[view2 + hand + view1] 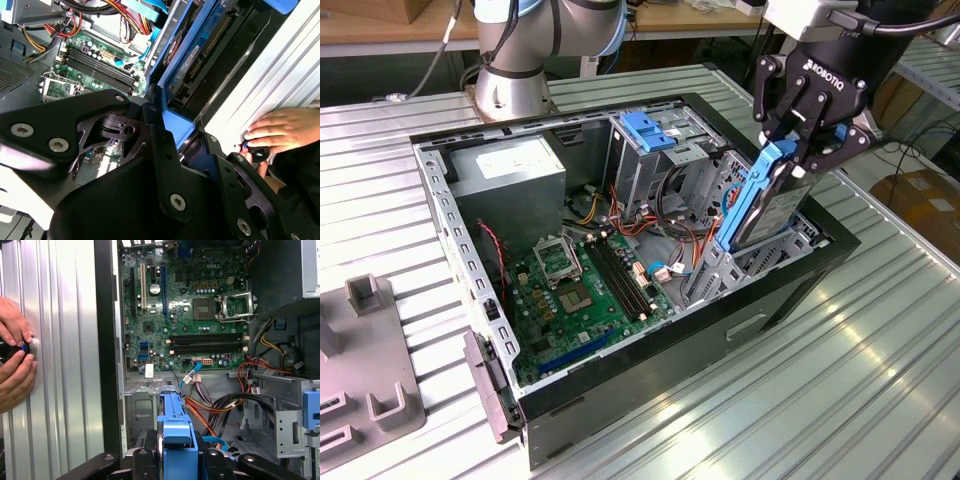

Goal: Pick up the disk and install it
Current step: 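Insert the disk into the insertion slot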

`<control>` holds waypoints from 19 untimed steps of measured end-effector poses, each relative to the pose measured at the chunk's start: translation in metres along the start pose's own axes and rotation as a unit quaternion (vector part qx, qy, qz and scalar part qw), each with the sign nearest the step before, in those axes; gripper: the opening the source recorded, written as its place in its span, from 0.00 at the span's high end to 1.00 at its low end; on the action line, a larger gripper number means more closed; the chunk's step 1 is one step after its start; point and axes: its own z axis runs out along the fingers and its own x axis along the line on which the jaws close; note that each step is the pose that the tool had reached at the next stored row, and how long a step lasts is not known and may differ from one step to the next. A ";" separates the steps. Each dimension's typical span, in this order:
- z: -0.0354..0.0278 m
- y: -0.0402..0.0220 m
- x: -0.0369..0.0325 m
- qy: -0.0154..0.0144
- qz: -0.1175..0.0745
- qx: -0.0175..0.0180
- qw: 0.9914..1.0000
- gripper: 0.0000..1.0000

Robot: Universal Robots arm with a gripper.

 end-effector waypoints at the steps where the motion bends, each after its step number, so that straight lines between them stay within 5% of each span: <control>1: 0.0006 0.0000 0.0001 0.000 0.000 0.000 1.000 0.63; 19: 0.0133 0.0001 0.0014 0.000 0.000 0.000 1.000 0.63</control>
